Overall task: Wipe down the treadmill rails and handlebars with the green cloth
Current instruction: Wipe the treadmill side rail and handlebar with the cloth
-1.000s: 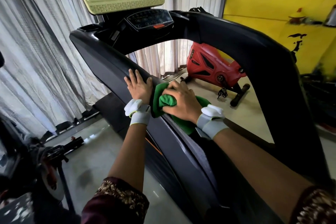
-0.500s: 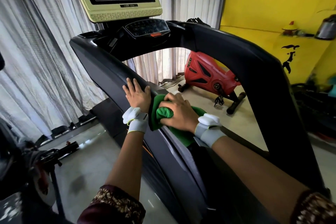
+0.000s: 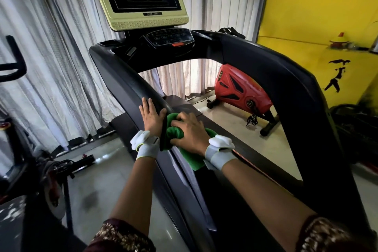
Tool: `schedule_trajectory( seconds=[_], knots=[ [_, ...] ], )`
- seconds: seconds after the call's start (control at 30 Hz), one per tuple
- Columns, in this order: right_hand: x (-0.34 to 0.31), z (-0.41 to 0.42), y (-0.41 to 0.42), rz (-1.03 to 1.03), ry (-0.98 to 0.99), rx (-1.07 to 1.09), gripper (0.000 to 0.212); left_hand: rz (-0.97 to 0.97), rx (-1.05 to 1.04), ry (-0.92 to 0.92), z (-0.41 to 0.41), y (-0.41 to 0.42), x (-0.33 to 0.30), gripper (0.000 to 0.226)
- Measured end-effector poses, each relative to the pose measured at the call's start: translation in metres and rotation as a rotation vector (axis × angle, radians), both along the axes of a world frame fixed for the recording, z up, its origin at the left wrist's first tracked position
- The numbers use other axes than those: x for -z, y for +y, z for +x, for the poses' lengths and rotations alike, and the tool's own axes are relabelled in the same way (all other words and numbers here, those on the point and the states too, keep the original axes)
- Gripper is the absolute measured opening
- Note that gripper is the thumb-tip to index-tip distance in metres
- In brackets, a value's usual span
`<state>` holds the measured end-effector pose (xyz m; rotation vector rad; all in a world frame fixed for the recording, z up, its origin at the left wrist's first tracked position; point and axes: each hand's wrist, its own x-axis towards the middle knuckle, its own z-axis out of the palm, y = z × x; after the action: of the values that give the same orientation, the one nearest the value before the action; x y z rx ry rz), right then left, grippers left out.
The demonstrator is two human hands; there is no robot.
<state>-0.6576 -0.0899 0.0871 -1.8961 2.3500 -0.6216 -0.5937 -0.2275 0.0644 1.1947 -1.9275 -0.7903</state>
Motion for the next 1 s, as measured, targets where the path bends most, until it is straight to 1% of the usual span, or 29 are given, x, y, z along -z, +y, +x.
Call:
schedule_trajectory(
  seconds=[0.07,0.23,0.37,0.5,0.57,0.67,0.8,0.9,1.0],
  knots=[
    [0.008,-0.001,0.007,-0.014,0.002,0.011,0.045,0.005,0.019,-0.009,0.000,0.005,0.003,0.067],
    [0.000,-0.005,0.007,0.056,0.004,-0.032,0.045,0.001,0.023,0.012,0.005,0.014,0.006,0.066],
    [0.016,0.001,0.020,-0.050,-0.003,0.019,0.046,0.017,0.039,-0.002,0.009,0.017,0.003,0.067],
    [0.021,-0.004,0.026,-0.034,0.001,-0.011,0.047,0.008,0.027,-0.013,0.009,0.021,0.000,0.066],
    [0.017,-0.004,0.017,-0.055,-0.025,0.016,0.047,-0.005,0.036,-0.018,0.011,0.020,0.001,0.064],
    [0.012,-0.003,-0.001,-0.091,-0.059,0.076,0.048,-0.030,0.044,0.023,0.017,0.017,0.001,0.057],
    [0.003,-0.005,-0.033,-0.111,-0.022,0.112,0.050,-0.078,-0.019,0.096,0.026,0.010,-0.004,0.047],
    [-0.006,0.000,-0.059,-0.121,-0.001,0.125,0.050,-0.041,-0.073,0.143,0.030,0.001,-0.014,0.034],
    [-0.016,0.003,-0.086,-0.137,0.032,0.134,0.049,0.013,-0.133,0.189,0.030,-0.008,-0.022,0.034]
  ],
)
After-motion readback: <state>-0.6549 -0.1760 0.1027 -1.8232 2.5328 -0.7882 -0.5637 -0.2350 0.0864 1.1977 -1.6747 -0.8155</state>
